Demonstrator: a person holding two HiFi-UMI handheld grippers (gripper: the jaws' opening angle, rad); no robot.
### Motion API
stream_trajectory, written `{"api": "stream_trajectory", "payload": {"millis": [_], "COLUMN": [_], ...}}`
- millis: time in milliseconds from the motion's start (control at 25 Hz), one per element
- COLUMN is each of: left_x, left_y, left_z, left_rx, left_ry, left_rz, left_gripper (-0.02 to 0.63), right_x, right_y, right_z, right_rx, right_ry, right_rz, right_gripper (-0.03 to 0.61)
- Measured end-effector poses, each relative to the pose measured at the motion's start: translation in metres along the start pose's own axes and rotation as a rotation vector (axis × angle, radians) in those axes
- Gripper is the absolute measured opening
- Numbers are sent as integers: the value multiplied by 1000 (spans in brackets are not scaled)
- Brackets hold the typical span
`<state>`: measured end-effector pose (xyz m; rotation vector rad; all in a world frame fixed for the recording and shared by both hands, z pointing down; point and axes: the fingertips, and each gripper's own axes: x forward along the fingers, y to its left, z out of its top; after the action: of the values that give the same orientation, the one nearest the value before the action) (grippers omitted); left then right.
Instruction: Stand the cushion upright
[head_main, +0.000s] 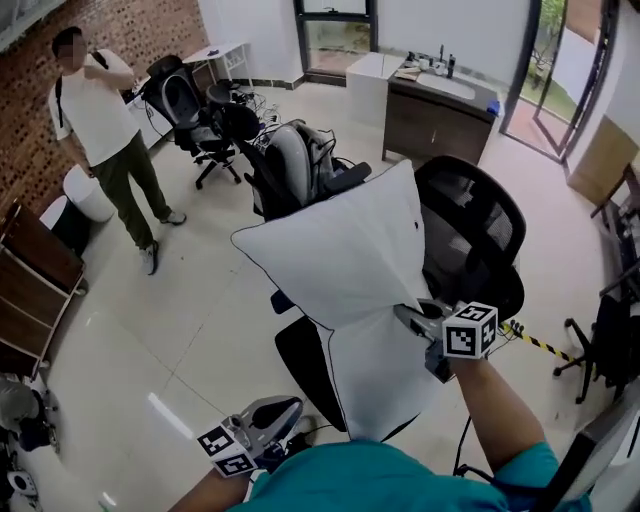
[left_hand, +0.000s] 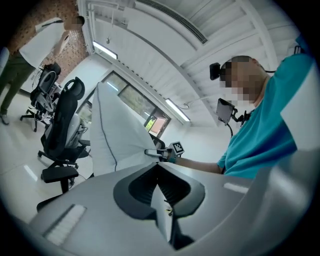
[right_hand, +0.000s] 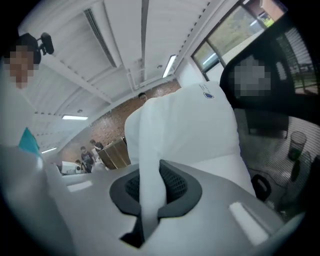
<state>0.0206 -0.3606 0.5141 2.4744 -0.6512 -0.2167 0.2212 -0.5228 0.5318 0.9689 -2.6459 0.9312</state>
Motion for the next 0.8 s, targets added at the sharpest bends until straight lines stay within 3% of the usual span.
{"api": "stream_trajectory", "payload": {"millis": [200, 400, 520, 640, 800], "left_x": [11, 19, 24, 32, 48], "left_y": [-7, -26, -41, -51, -119], "left_z": [12, 17, 20, -2, -30], "left_rx": [25, 68, 58, 63, 15], "left_ry": [51, 163, 188, 275, 359], "left_rz": [-168, -446, -592, -689, -885], "left_gripper": [11, 11, 11, 11, 11], "right_x": [-66, -145, -195, -253, -345], "right_y": [48, 89, 107, 130, 177], "right_z": [28, 33, 18, -11, -71], "right_rx": [-23, -11, 0, 20, 61], "right_ry": [-187, -414, -531, -620, -734], "right_rz": [-72, -293, -446, -593, -803], "right_gripper": [9, 8, 8, 9, 9]}}
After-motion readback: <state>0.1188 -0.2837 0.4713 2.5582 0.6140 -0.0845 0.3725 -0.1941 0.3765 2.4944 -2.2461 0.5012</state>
